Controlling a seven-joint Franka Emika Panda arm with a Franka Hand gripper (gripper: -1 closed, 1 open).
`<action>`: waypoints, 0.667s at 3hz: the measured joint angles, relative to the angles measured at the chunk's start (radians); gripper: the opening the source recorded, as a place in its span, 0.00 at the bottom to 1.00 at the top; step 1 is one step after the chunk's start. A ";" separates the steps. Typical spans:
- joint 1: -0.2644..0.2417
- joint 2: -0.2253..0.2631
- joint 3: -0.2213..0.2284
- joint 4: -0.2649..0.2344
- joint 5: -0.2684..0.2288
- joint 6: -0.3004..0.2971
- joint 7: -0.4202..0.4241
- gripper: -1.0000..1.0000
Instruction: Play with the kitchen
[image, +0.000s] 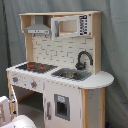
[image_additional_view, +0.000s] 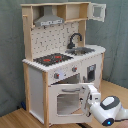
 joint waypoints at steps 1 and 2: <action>-0.071 -0.003 -0.007 0.001 -0.002 0.067 -0.044 1.00; -0.136 -0.003 -0.024 0.001 -0.003 0.124 -0.091 1.00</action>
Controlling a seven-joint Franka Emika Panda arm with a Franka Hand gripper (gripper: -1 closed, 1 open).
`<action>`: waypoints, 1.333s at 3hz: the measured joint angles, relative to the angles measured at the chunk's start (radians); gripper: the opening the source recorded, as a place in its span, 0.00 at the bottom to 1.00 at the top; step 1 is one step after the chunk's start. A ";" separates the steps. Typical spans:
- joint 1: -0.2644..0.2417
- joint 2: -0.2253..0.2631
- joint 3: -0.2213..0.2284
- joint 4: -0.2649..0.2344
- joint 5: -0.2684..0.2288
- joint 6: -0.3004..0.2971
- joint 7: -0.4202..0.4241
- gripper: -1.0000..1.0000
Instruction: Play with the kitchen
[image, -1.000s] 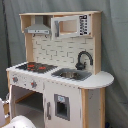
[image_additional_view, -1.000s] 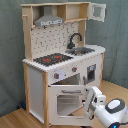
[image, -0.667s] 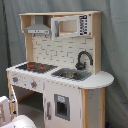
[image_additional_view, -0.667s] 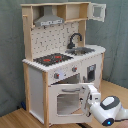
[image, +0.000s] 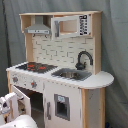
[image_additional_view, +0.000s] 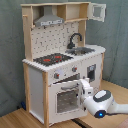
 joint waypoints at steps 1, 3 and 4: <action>-0.080 0.000 -0.006 0.000 0.000 0.057 -0.031 1.00; -0.096 0.005 -0.070 -0.016 0.000 0.056 -0.107 1.00; 0.004 0.005 -0.071 -0.049 0.000 0.008 -0.131 1.00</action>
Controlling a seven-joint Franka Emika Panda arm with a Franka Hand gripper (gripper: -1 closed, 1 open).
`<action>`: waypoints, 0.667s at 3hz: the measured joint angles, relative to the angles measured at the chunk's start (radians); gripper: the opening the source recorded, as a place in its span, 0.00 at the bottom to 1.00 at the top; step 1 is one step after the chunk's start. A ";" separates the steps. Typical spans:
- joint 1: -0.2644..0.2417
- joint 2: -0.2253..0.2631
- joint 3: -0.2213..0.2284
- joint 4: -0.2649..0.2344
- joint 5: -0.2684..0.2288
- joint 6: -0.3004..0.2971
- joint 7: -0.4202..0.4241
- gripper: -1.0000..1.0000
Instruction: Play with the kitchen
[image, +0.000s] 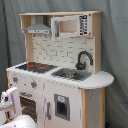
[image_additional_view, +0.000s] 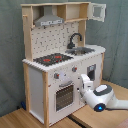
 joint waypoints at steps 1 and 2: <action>0.091 -0.003 -0.016 -0.012 -0.001 -0.049 -0.069 1.00; 0.141 -0.007 -0.044 -0.009 -0.004 -0.075 -0.155 1.00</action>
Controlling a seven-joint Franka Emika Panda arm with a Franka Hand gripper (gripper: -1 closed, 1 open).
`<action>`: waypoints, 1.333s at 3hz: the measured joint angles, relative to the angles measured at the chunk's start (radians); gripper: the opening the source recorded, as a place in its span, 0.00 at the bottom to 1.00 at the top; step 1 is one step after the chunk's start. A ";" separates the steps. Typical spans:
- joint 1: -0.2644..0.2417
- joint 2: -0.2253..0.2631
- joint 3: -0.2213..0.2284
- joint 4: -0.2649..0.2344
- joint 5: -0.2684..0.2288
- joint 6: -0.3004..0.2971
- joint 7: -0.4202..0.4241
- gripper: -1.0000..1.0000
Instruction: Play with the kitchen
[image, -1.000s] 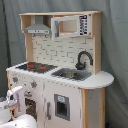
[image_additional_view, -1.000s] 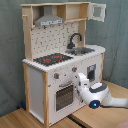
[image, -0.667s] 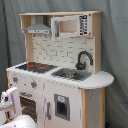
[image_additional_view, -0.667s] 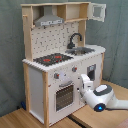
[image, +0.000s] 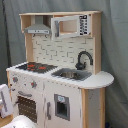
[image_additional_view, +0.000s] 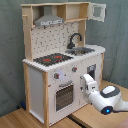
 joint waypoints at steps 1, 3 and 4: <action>0.041 -0.004 -0.038 0.008 -0.011 -0.008 -0.113 1.00; 0.068 -0.006 -0.099 0.054 -0.034 -0.005 -0.367 1.00; 0.056 -0.006 -0.113 0.093 -0.053 0.002 -0.488 1.00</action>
